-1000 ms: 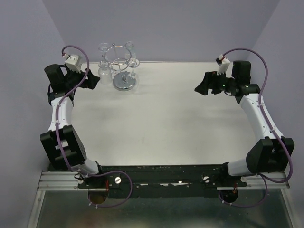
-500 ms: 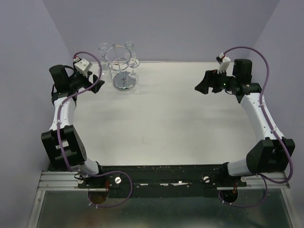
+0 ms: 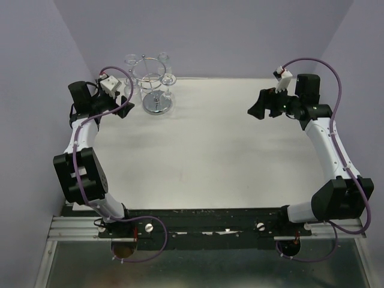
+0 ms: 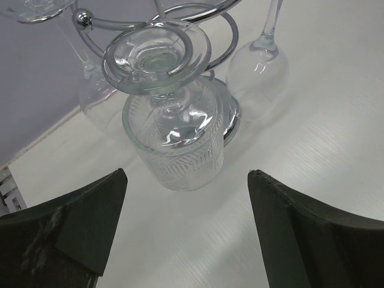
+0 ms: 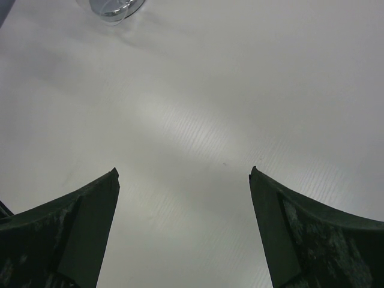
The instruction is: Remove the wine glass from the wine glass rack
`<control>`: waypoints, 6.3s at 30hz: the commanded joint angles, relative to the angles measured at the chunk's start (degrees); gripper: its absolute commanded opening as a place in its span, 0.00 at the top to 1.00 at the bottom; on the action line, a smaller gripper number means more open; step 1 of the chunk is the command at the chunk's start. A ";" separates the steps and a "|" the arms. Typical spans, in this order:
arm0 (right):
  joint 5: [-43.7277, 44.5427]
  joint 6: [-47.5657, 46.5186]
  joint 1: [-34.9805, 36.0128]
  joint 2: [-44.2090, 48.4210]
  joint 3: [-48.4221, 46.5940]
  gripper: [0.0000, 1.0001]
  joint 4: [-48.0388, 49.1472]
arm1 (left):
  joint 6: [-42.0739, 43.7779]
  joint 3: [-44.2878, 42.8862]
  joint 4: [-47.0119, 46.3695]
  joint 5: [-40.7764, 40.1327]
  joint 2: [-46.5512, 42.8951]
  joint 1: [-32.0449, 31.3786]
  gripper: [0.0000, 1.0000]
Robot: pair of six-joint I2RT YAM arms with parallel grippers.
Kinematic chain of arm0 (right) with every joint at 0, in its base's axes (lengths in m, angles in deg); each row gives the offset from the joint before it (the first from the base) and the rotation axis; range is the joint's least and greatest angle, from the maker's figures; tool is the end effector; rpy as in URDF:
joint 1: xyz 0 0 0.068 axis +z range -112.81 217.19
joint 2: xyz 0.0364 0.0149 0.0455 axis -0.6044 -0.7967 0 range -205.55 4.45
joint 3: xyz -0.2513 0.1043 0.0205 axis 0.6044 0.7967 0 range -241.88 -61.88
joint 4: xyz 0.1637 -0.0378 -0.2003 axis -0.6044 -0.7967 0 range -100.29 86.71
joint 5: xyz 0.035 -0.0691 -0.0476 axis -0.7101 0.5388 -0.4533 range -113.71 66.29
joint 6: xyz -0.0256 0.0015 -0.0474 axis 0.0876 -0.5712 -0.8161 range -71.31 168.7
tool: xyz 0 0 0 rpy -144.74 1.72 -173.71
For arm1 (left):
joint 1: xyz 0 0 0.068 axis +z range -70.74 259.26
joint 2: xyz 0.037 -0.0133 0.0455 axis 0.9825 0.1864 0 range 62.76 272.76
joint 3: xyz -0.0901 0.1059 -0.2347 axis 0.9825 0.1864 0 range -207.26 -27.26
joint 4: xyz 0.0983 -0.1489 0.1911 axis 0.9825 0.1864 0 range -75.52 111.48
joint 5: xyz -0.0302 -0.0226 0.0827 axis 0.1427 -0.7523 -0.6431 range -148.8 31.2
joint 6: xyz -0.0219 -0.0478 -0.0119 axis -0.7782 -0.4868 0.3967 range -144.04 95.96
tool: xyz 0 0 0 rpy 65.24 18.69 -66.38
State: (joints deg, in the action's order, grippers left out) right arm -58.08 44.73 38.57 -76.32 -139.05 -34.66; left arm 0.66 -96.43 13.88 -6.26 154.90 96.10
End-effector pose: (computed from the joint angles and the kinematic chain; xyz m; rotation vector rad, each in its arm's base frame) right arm 0.3100 0.0276 0.3594 -0.4353 2.0796 0.6241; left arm 0.3597 0.0794 0.3005 0.6889 1.6861 -0.3872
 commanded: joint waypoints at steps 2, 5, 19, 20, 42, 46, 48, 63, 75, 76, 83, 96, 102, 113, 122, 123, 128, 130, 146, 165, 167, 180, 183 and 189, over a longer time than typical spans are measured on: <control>2.02 -2.27 -0.16 1.58 -2.64 0.04 -2.64 | 2.62 -3.87 -2.04 1.69 3.13 -0.23 0.01; 2.99 -3.15 -0.24 1.85 -2.90 0.03 -3.16 | 2.71 -5.45 -1.86 2.31 4.80 -0.32 0.01; 5.19 -5.08 -0.24 5.36 0.79 0.02 -3.96 | 5.96 -12.92 3.59 3.45 11.13 -3.04 0.01; 5.28 -5.17 -0.25 5.54 0.96 0.02 -3.96 | 5.96 -13.01 3.59 3.28 11.31 -3.30 0.01; 4.40 -4.56 -0.25 4.13 0.97 0.01 -3.87 | 7.11 -13.71 5.26 2.40 12.36 -4.36 0.06; 4.31 -4.47 -0.25 3.61 0.88 0.01 -3.87 | 6.67 -14.33 5.17 2.66 12.89 -4.36 0.08; 4.40 -4.38 -0.25 3.52 1.05 0.01 -3.87 | 6.67 -14.24 4.91 2.49 12.89 -4.36 0.09; 4.22 -4.21 -0.25 4.31 3.34 0.01 -3.52 | 5.97 -14.07 4.91 3.54 12.37 -4.45 0.29; 4.84 -4.56 -0.24 5.19 4.48 0.01 -3.60 | 3.59 -16.97 6.23 6.09 12.81 -4.36 0.78; 4.93 -4.56 -0.25 5.10 4.48 0.01 -3.60 | 3.68 -16.88 6.14 6.09 12.63 -4.27 0.90; 5.01 -4.73 -0.25 4.75 4.48 0.01 -3.52 | 3.68 -15.21 5.61 5.83 10.87 -4.36 1.00; 4.75 -4.56 -0.25 4.48 4.83 0.01 -3.17 | 6.14 -15.12 7.28 4.60 8.23 -4.10 1.00; 4.84 -4.65 -0.24 4.57 5.27 0.00 -2.99 | 5.53 -14.95 7.54 4.68 7.71 -3.13 1.00; 4.49 -4.56 -0.16 4.75 5.97 0.00 -2.81 | 3.50 -13.01 6.84 5.56 5.16 -1.81 1.00; 4.05 -4.29 -0.16 4.22 5.62 0.00 -2.81 | 5.17 -13.80 9.91 5.30 4.72 -1.02 1.00; 4.05 -4.38 -0.24 4.22 5.54 0.00 -2.73 | 4.83 -13.89 10.53 4.78 4.46 -0.59 1.00; 4.66 -5.35 -0.24 4.83 5.27 0.00 -2.81 | -2.28 -7.84 7.47 1.88 -0.81 2.05 1.00; 5.27 -6.57 -0.25 5.10 5.27 0.00 -2.99 | -9.73 -3.28 4.22 -1.19 -4.49 2.41 1.00; 6.59 -22.91 5.36 7.02 5.70 0.13 9.47 | -62.92 14.76 5.34 -14.92 -11.82 -1.55 1.00; 8.88 -35.68 36.04 -5.08 7.82 0.29 33.04 | -106.26 27.06 -24.63 6.63 2.09 -5.32 1.00; 10.28 -32.62 37.98 -7.72 7.99 0.30 35.14 | -109.16 29.08 -20.96 3.30 1.21 -5.76 1.00; 18.30 -14.31 46.42 -22.85 1.49 0.29 43.59 | -112.16 31.72 -11.36 0.38 -4.85 -9.02 1.00; 16.80 -13.79 47.21 -24.69 0.79 0.29 44.30 | -111.46 33.21 -9.25 0.20 -6.26 -8.93 1.00; 16.44 -12.03 48.62 -27.68 -1.49 0.37 43.86 | -110.67 34.62 -9.06 -0.06 -7.67 -8.76 1.00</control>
State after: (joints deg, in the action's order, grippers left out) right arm -41.16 30.19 85.87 -101.72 -138.02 7.30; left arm -109.71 -62.66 3.28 -5.89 149.37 87.07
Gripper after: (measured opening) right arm 0.655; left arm 0.782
